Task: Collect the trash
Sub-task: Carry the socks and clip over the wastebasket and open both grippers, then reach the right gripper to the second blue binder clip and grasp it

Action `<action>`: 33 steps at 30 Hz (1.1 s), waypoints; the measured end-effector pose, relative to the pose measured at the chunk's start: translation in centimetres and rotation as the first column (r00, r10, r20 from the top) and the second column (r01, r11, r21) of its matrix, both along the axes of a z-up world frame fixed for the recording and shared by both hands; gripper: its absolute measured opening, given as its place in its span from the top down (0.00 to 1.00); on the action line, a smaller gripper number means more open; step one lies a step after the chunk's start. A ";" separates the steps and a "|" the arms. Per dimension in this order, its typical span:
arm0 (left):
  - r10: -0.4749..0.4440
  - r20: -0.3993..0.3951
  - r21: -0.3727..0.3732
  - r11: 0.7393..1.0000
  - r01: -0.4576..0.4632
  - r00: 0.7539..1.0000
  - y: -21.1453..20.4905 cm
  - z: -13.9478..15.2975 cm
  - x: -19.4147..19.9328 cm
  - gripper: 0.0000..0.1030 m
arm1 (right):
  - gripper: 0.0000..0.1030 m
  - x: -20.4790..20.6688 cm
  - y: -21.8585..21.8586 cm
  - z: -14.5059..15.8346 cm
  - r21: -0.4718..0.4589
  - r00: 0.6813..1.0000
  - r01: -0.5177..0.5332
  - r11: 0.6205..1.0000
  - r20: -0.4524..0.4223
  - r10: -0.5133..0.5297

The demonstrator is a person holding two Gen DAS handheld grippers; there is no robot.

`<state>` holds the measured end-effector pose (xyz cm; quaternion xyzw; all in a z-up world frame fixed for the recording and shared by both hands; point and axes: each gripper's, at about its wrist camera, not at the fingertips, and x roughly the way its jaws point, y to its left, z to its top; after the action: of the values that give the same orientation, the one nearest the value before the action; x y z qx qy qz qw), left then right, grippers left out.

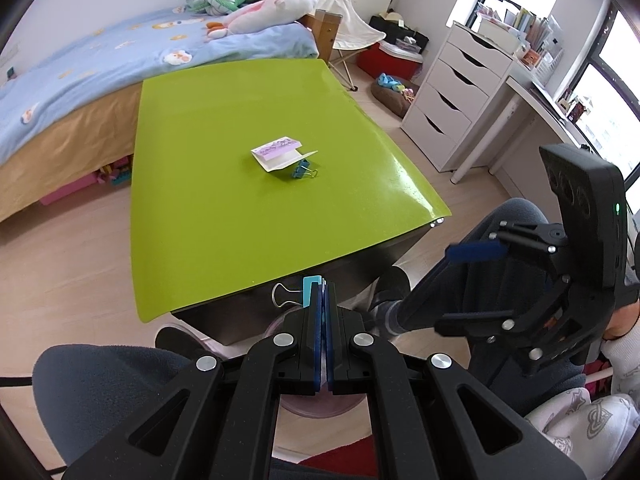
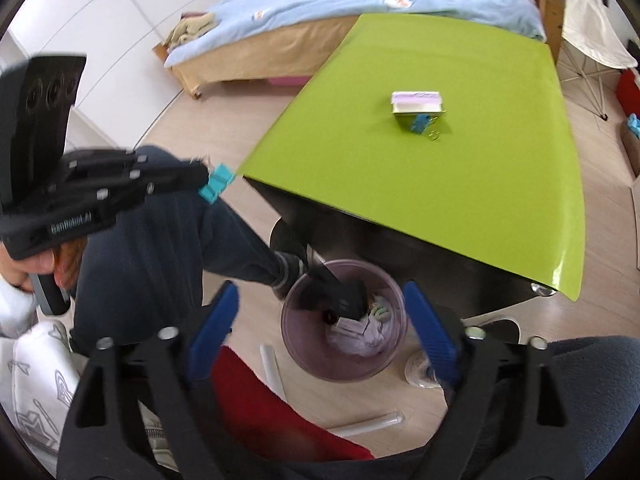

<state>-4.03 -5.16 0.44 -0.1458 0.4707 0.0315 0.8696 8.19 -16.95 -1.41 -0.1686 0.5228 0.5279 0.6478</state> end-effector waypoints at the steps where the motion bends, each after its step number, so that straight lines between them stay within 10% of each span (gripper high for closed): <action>1: -0.006 -0.002 -0.002 1.000 0.006 1.000 -0.1 -0.1 0.1 0.99 | 0.12 0.3 -0.2 0.1 0.001 1.000 0.015 1.000 0.001 -0.015; 14: -0.105 -0.038 -0.045 0.994 0.104 0.994 -2.5 -1.2 1.4 0.90 | 0.08 2.5 -2.2 1.5 0.014 0.991 0.130 0.991 0.012 -0.130; 15: -0.108 -0.045 -0.045 0.993 0.106 0.993 -2.6 -1.4 1.5 0.85 | 0.08 2.7 -2.4 1.5 0.015 0.991 0.135 0.991 0.011 -0.135; 17: -0.094 -0.045 -0.049 0.995 0.092 0.995 -2.6 -1.7 1.6 0.39 | 0.08 2.9 -2.5 1.4 0.016 0.990 0.142 0.990 0.011 -0.142; 20: -0.057 -0.030 -0.044 0.997 0.055 0.998 -2.1 -1.7 1.5 0.13 | 0.05 2.9 -2.7 1.5 0.020 0.989 0.149 0.989 0.012 -0.149; 33: 0.026 -0.018 0.002 1.000 -0.025 1.000 -0.6 -1.4 1.2 0.07 | 0.04 3.1 -2.4 1.5 0.032 0.985 0.171 0.985 0.027 -0.172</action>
<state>-2.79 -5.73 -0.96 -0.1508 0.4767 0.0443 0.8649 11.31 -19.37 0.05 -0.1209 0.5177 0.4753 0.7010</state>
